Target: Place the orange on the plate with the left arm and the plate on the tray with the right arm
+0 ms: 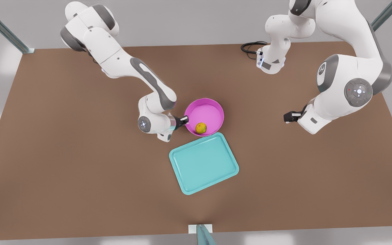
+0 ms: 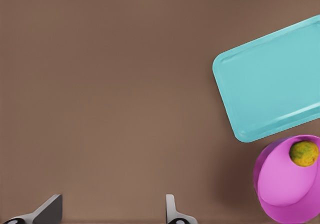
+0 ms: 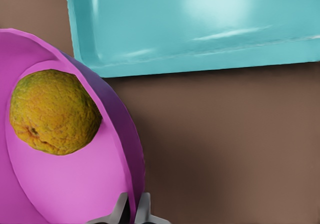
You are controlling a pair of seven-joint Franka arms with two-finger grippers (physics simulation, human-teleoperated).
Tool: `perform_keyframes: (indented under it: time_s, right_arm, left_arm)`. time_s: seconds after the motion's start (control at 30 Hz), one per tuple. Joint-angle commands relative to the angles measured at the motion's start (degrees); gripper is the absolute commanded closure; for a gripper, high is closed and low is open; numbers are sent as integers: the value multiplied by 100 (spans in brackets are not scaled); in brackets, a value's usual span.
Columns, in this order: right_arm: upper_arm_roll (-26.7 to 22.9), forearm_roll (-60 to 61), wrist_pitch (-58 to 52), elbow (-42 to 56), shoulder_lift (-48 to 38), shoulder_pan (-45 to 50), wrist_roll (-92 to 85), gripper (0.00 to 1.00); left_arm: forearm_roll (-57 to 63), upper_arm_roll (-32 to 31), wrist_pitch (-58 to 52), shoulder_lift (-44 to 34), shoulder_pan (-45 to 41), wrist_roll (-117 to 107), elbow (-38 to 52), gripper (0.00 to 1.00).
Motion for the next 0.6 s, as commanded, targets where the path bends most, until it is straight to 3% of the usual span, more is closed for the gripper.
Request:
perform_keyframes:
  time_s: [0.0, 0.17, 0.27, 0.5, 0.53, 0.57]
  right_arm:
    - [-16, 0, -84, 282, 65, -130, 91, 79]
    - [-473, 202, 22, 1995, 1189, -95, 100, 79]
    - [-490, 272, 470, 3006, 2060, 125, 109, 79]
    - [-719, 255, 628, 3147, 2315, 107, 29, 79]
    - [-719, 264, 663, 3139, 2315, 107, 38, 0]
    - [-719, 290, 848, 3086, 2306, 116, 38, 0]
  left_arm:
    - [3, -1, 3, -1, 0, 61, 3, 0]
    - [3, -1, 11, 34, 0, 61, 3, 0]
    - [3, -1, 11, 34, 0, 62, 3, 0]
    - [3, -1, -6, 7, 0, 53, 3, 0]
    - [3, -1, -6, 7, 0, 61, 3, 0]
    - [3, -1, -6, 7, 0, 61, 3, 0]
